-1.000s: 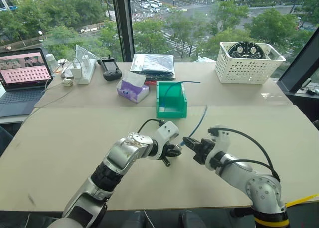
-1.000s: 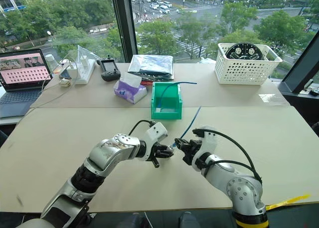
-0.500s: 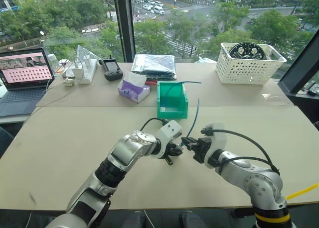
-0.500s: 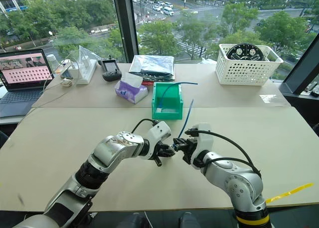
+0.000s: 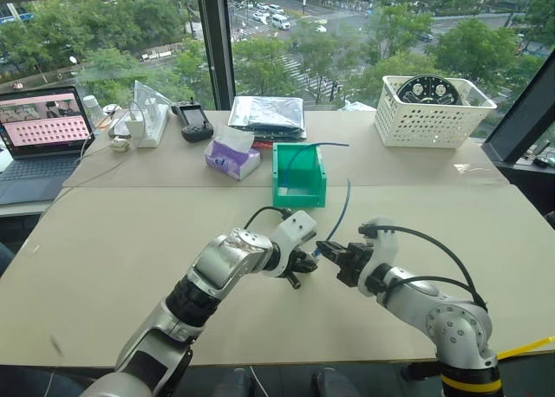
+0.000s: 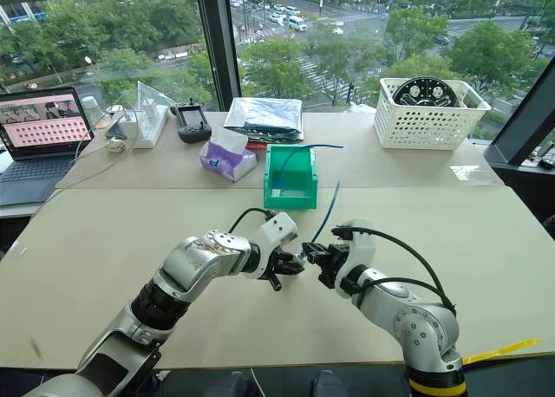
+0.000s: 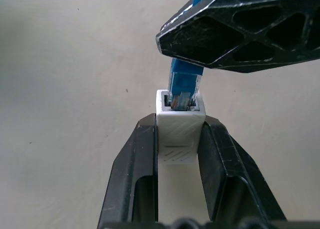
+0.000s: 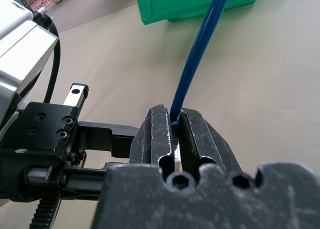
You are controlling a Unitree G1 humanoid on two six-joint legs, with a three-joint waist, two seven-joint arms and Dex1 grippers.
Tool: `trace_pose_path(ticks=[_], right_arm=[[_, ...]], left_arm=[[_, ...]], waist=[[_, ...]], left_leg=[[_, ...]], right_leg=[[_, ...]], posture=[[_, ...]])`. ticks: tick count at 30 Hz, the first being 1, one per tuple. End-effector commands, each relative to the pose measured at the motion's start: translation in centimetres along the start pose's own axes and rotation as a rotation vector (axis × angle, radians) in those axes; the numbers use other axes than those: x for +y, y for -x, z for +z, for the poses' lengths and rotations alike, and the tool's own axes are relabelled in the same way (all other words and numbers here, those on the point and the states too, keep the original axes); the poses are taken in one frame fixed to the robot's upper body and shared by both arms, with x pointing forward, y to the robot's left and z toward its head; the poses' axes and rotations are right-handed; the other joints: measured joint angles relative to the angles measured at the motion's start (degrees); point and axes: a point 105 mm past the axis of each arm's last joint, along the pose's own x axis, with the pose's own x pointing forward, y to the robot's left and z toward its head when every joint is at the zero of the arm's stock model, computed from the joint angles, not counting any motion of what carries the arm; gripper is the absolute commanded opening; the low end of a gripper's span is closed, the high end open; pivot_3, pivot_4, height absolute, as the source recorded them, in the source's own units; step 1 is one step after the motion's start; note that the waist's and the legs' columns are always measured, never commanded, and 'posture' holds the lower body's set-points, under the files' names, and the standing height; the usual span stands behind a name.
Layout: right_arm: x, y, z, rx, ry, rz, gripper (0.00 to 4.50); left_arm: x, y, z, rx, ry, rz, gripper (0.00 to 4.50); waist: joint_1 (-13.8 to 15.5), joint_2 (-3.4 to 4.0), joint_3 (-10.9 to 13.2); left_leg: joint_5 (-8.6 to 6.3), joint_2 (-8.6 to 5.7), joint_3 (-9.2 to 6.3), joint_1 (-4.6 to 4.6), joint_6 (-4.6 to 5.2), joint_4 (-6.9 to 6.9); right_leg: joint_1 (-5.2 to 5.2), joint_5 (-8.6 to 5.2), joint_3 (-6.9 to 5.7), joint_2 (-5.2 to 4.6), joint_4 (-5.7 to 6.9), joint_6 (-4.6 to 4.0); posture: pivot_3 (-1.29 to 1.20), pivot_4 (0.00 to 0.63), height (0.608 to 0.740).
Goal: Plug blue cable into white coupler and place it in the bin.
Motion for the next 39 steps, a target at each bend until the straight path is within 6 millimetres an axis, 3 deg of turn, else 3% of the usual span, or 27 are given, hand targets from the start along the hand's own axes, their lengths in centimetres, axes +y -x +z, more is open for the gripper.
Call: trace_pose_path(ticks=[1, 14, 17, 21, 26, 28, 29, 30, 36, 37, 39], right_arm=[[0.1, -0.3, -6.4, 0.3, -0.027, 0.043, 0.0], [-0.8, -0.4, -8.9, 0.413, -0.053, 0.072, 0.0], [-0.9, -0.5, -8.6, 0.4, -0.051, 0.072, 0.0], [-1.2, -0.9, -5.4, 0.262, -0.06, 0.069, 0.0], [-1.5, -0.2, 0.7, 0.023, -0.072, 0.07, 0.0], [-1.3, 0.7, 4.3, -0.094, -0.071, 0.076, 0.0], [-1.2, 1.0, 5.4, -0.132, -0.075, 0.081, 0.0], [-1.1, 1.3, 6.4, -0.165, -0.08, 0.083, 0.0], [-0.8, 2.9, 11.9, -0.273, -0.034, 0.082, 0.0], [-0.5, 2.9, 13.0, -0.289, -0.022, 0.094, 0.0], [0.3, 2.6, 14.6, -0.308, 0.008, 0.118, 0.0]], left_arm=[[0.2, 0.5, 1.4, -0.06, -0.014, 0.031, 0.62], [0.2, 0.3, 1.3, -0.067, 0.011, 0.034, 0.62], [0.3, 0.4, 1.3, -0.069, 0.013, 0.039, 0.62], [0.4, 0.4, 1.3, -0.075, 0.013, 0.042, 0.62], [0.6, 0.4, 0.9, -0.068, -0.002, 0.044, 0.62], [0.7, 0.4, 0.7, -0.069, -0.001, 0.041, 0.62], [0.7, 0.5, 0.7, -0.07, 0.0, 0.04, 1.62], [0.7, 0.5, 0.7, -0.073, 0.004, 0.031, 1.81], [-0.1, 1.2, 0.8, -0.115, -0.012, -0.051, 4.06], [-0.1, 1.8, 1.4, -0.157, -0.016, -0.069, 4.34], [0.3, 2.9, 2.1, -0.226, -0.024, -0.077, 4.34]], waist=[[0.02, 0.01, -0.04], [-0.09, -0.11, -0.53], [-0.13, -0.12, -0.56], [-0.14, -0.15, -0.59], [-0.07, -0.15, -0.57], [0.02, -0.14, -0.56], [0.04, -0.13, -0.52], [0.05, -0.1, -0.49], [-0.17, -0.05, -0.38], [-0.2, -0.04, -0.35], [-0.36, -0.01, -0.16]], left_leg=[[0.0, 0.0, 0.0, 0.01, 0.0, 0.0], [-0.02, 0.07, -0.02, 0.44, 0.0, -0.08], [-0.04, 0.09, -0.04, 0.63, 0.0, -0.16], [-0.05, 0.11, -0.08, 0.7, -0.02, -0.18], [-0.05, 0.11, -0.08, 0.57, -0.02, -0.17], [-0.05, 0.08, -0.08, 0.38, -0.03, -0.15], [-0.04, 0.05, -0.07, 0.2, -0.03, -0.12], [0.0, 0.01, -0.05, -0.11, -0.08, -0.08], [0.0, -0.01, -0.03, -0.26, -0.06, -0.17], [-0.01, 0.0, -0.04, -0.28, -0.05, -0.17], [-0.01, 0.0, 0.0, -0.29, -0.04, -0.17]], right_leg=[[0.01, 0.0, 0.0, 0.0, 0.0, 0.0], [0.45, -0.19, -0.03, 0.01, -0.06, 0.04], [0.67, -0.29, -0.07, 0.01, -0.14, 0.02], [0.74, -0.33, -0.11, 0.01, -0.16, 0.0], [0.61, -0.32, -0.1, 0.01, -0.15, 0.01], [0.41, -0.31, -0.09, 0.0, -0.1, 0.0], [0.19, -0.3, -0.05, -0.02, -0.03, 0.0], [-0.17, -0.21, 0.0, -0.04, 0.06, -0.1], [-0.31, 0.01, -0.01, -0.03, 0.03, -0.44], [-0.32, 0.01, -0.02, -0.03, 0.01, -0.45], [-0.33, 0.01, -0.01, -0.03, 0.01, -0.45]], posture=[[0.0, 0.15, 0.736], [0.0, 0.15, 0.736], [0.0, 0.15, 0.736], [0.0, 0.15, 0.736], [0.0, 0.15, 0.736], [0.0, 0.15, 0.736], [0.0, 0.15, 0.736], [0.0, 0.15, 0.736], [0.0, 0.15, 0.736], [0.0, 0.15, 0.736], [0.0, 0.15, 0.736]])
